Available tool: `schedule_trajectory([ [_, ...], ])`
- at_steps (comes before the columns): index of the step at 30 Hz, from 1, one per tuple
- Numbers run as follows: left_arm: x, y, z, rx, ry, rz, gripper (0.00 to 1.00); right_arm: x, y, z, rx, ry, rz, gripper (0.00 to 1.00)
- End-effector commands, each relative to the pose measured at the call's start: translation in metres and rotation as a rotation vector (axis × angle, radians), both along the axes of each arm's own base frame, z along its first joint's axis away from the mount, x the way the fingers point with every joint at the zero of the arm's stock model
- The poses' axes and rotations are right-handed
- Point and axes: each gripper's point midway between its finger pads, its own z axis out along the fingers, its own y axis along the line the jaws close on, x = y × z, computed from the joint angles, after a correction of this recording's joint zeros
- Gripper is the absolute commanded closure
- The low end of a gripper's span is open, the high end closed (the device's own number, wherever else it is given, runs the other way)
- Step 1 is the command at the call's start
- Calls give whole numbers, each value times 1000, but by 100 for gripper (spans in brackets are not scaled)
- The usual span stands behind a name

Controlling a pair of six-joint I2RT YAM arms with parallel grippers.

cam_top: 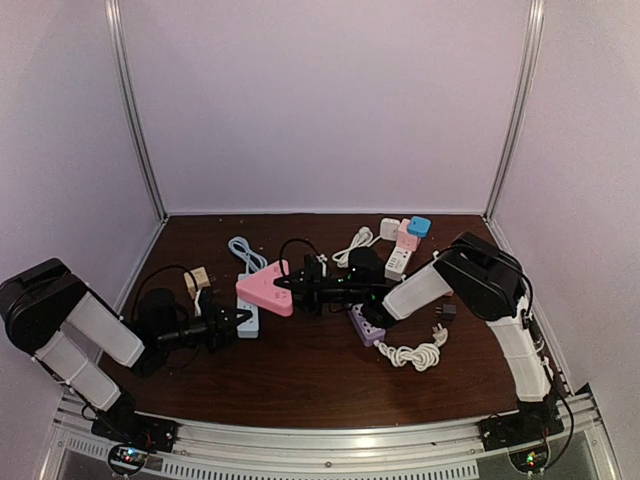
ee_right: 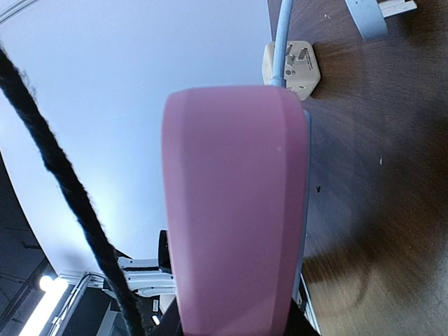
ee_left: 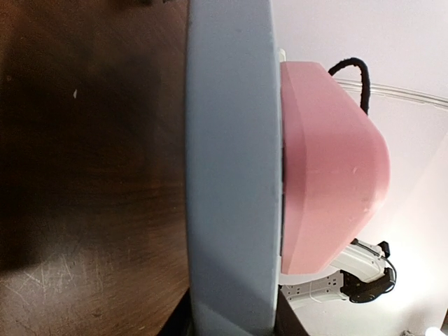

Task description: Pull the plug off the socket

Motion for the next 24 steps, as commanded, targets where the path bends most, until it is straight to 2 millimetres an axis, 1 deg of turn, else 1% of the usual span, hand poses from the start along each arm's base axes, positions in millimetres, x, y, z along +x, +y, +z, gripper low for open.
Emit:
schedule_trajectory([
  [1, 5, 3, 15, -70, -33, 47, 100, 3, 0, 59, 144, -112, -15, 96],
  [7, 3, 10, 16, -140, 3, 93, 100, 3, -1, 72, 178, -131, -15, 97],
  [12, 0, 13, 10, -161, 41, 118, 100, 3, -1, 85, 197, -158, -19, 99],
  [19, -1, 11, 4, -161, 74, 120, 100, 1, -2, 105, 234, -195, -18, 100],
  [24, -4, 10, -2, -148, 99, 117, 100, 1, -2, 115, 248, -213, -16, 100],
])
